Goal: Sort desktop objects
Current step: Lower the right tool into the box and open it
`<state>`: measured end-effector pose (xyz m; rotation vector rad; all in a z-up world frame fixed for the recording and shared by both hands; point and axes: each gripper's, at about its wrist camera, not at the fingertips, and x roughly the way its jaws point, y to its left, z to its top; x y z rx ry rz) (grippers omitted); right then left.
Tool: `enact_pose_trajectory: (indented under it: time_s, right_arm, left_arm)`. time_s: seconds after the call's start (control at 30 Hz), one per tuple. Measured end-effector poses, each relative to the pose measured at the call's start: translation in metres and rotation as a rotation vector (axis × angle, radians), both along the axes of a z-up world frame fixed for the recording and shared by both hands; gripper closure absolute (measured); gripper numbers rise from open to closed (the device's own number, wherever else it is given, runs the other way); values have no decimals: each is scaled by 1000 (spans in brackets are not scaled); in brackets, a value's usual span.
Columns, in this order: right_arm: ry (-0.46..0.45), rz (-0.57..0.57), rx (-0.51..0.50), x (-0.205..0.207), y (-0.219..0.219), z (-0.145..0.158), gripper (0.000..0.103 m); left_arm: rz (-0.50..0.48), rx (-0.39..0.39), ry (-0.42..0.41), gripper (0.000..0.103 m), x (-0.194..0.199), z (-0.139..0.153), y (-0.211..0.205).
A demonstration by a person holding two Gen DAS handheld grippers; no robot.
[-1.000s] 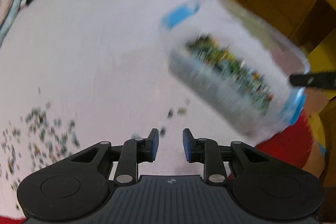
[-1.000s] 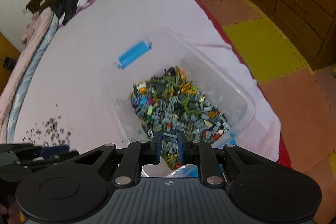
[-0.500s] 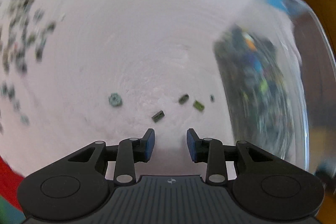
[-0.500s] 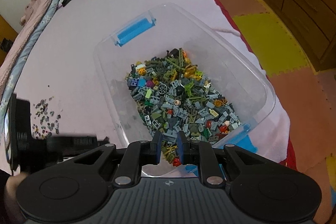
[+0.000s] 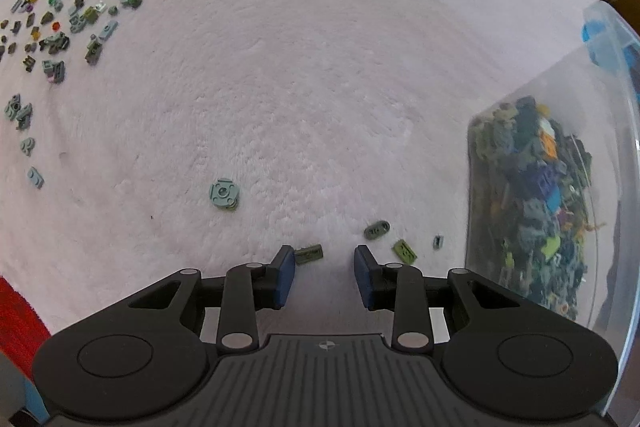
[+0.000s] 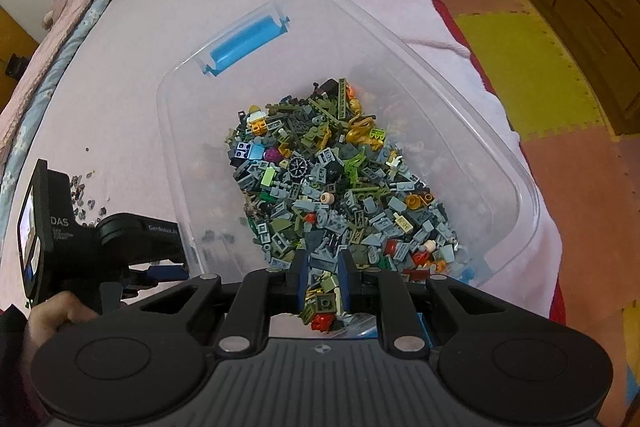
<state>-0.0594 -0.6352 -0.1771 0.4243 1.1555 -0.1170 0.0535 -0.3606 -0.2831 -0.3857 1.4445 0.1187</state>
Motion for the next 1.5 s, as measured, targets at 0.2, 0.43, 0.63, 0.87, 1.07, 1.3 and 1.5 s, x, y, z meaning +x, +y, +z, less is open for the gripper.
enact_pose_trajectory:
  time_s: [0.2,0.43,0.63,0.87,1.07,1.3,1.5]
  right_arm:
    - [1,14,7,7,-6,-2,86]
    - [-25,22,17,8,-5,4,86]
    - [-61,11,21,2,-5,14,86]
    - [-109,-33,4,-16,-10,30,86]
    - [-142,-95,-20,-33,-23,44,86]
    - [-172,-157,-40,-50,-34,52,86]
    - [-197,-176,-62,-52,-39,56,86]
  left_arm:
    - [-28,24,4,87,1,3,-6]
    - [-129,43,-54,87,-3,45,-5]
    - [-224,42,-135,87,-12,91,-2]
    - [-367,4,-241,87,-24,150,-28]
    - [-507,-20,-319,87,-28,173,-65]
    - [-661,-35,-385,87,-32,186,-108]
    - [-729,-35,-405,87,-33,185,-126]
